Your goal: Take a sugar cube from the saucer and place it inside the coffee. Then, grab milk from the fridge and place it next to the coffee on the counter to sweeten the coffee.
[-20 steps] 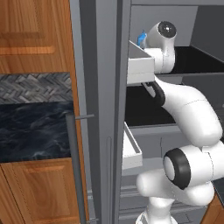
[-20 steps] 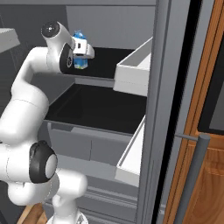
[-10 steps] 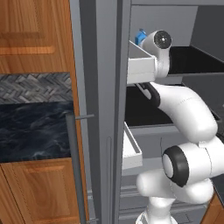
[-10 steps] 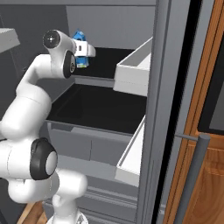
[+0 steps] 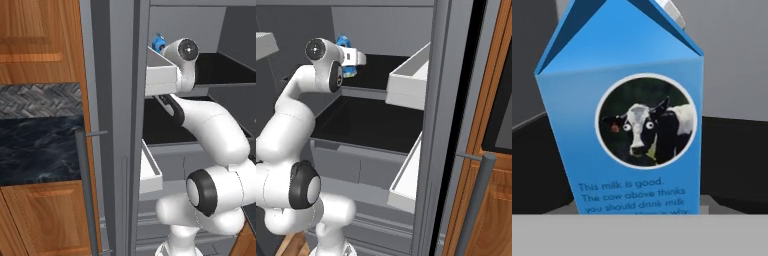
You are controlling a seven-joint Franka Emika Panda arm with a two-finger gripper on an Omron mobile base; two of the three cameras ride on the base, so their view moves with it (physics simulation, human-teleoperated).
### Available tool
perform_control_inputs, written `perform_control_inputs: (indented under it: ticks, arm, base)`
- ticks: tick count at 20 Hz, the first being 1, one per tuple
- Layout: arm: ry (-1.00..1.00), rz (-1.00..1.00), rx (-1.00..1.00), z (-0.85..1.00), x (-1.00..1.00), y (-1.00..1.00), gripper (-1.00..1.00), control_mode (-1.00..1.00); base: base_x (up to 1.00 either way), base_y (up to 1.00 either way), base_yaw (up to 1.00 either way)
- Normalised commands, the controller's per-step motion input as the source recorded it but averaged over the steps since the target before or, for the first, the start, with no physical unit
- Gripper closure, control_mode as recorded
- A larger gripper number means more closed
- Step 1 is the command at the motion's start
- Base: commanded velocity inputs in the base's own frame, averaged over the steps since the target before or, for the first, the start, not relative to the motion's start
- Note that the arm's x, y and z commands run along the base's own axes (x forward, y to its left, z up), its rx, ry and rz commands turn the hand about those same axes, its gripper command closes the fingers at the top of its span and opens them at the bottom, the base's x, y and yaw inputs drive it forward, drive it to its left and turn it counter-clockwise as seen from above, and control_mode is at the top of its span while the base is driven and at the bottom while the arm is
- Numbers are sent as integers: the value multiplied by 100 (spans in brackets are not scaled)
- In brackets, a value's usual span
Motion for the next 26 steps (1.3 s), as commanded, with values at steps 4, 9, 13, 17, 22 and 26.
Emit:
perform_control_inputs:
  ticks: [4, 9, 13, 17, 22, 26]
  arm:
    - [0, 0, 3, 9, -61, -10, 100, -100]
    - [0, -2, 9, 38, -100, -11, 100, -100]
    - [0, -2, 11, 43, -100, -12, 100, -100]
    - [2, 0, 4, 2, -100, -2, 100, -100]
    - [17, 0, 0, -35, -100, 0, 100, -100]
    - [28, 0, 0, -54, -100, -27, 100, -100]
  base:
    - [0, 0, 0]
    - [0, 0, 0]
    - [0, 0, 0]
    - [0, 0, 0]
    - [0, 0, 0]
    - [0, 0, 0]
